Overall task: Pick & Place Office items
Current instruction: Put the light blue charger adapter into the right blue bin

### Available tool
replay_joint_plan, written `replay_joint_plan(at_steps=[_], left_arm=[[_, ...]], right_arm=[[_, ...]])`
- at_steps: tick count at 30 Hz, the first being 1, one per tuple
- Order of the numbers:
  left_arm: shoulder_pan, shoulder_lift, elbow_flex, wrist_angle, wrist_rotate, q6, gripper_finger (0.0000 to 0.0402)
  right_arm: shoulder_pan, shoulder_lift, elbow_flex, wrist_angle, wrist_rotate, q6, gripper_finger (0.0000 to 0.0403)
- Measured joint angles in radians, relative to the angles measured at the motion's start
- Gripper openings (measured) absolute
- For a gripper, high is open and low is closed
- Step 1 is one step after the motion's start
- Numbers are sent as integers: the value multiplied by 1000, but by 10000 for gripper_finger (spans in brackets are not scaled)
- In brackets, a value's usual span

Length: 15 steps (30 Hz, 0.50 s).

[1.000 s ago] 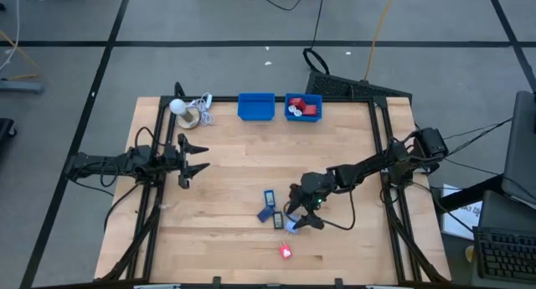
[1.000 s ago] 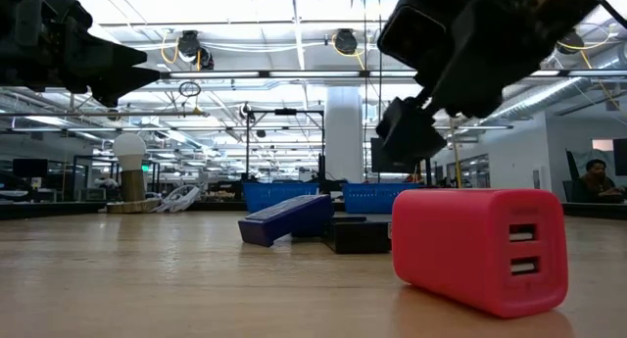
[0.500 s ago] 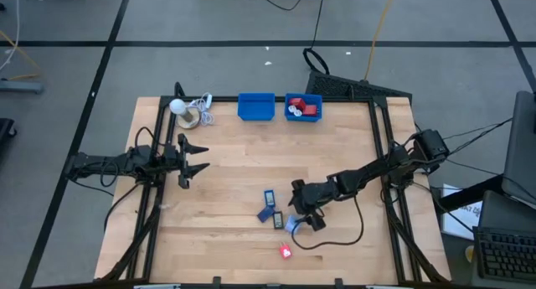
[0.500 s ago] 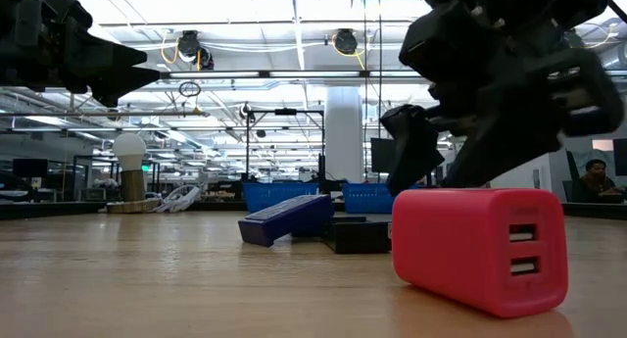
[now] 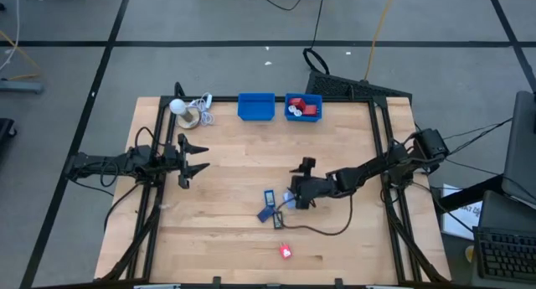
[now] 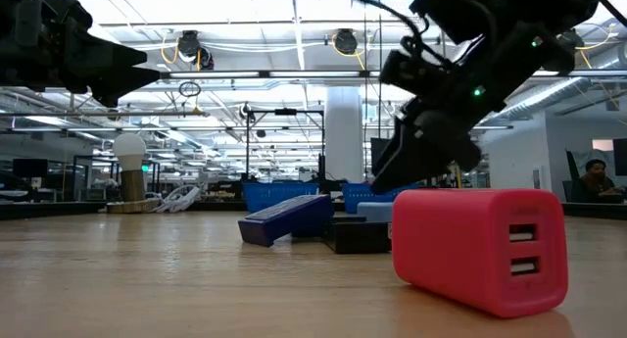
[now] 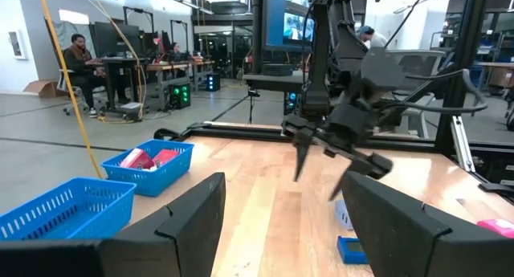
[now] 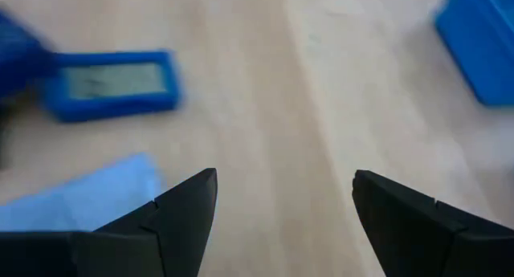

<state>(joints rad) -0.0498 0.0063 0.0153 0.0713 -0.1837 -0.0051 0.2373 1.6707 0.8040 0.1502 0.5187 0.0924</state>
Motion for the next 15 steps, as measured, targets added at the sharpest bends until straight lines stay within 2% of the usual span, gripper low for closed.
replay_joint_plan(at_steps=[2, 5, 15], left_arm=[[0, 0, 0, 0, 0, 0, 255], [0, 0, 0, 0, 0, 0, 255], [0, 0, 0, 0, 0, -1, 255]], right_arm=[[-19, 0, 0, -40, 35, 44, 276], [-55, 0, 0, -97, 24, 81, 276], [-79, 0, 0, -103, -324, -27, 276]])
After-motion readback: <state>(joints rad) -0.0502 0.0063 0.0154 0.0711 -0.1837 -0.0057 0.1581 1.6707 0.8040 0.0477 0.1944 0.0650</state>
